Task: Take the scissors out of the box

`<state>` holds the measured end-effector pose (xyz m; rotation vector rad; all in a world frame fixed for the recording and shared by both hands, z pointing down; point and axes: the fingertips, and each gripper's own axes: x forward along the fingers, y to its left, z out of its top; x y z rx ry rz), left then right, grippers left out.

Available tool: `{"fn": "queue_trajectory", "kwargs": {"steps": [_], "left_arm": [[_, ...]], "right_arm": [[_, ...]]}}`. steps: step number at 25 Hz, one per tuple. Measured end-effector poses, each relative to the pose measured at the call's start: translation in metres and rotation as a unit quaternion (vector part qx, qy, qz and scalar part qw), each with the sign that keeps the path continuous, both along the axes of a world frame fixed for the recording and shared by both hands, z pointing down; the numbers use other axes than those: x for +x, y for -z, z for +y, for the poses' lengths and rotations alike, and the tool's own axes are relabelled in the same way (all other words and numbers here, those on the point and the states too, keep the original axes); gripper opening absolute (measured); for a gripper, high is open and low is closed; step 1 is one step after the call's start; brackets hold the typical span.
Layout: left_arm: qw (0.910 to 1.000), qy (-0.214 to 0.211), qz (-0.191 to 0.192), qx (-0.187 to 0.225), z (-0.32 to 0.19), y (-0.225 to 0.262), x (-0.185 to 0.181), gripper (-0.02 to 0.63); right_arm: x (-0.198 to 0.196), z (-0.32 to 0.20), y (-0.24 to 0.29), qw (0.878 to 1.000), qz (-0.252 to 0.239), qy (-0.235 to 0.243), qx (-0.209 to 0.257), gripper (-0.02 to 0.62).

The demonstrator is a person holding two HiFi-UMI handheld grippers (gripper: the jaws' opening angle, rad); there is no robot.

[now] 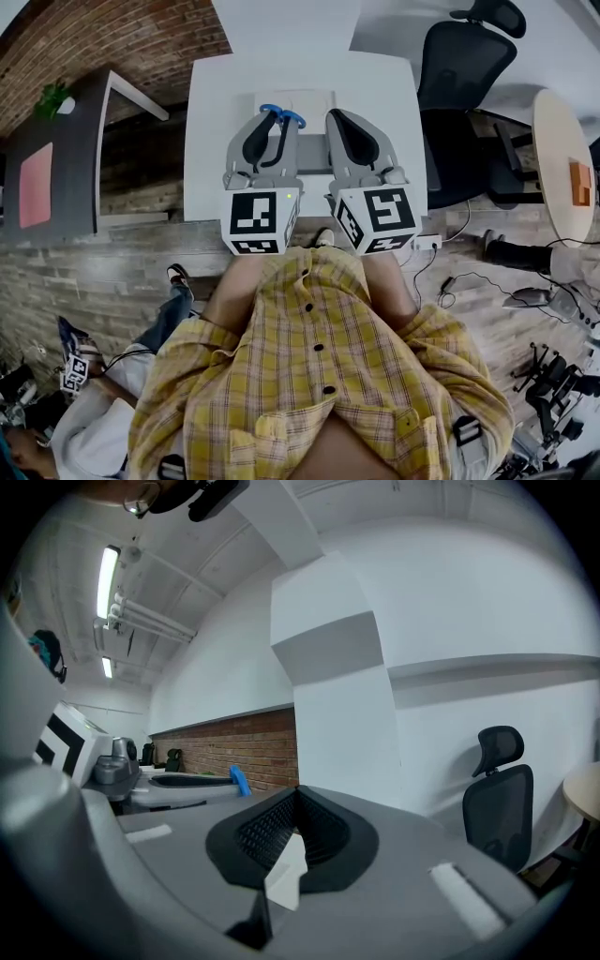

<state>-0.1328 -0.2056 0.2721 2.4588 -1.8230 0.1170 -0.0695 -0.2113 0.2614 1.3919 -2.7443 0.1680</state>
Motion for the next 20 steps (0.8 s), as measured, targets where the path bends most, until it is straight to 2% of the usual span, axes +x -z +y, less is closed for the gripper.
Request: {"fn": "queue_trajectory", "kwargs": {"steps": [6,20], "left_arm": [[0.9999,0.003,-0.008,0.007,-0.002,0.006,0.003,0.08],[0.9999,0.009,0.003,0.011,0.001,0.008,-0.002,0.081]], "right_arm": [[-0.001,-0.003,-0.001,1.0,0.003,0.009,-0.004,0.006],[0.001,-0.004,0.001,1.0,0.004,0.003,0.003,0.006]]}}
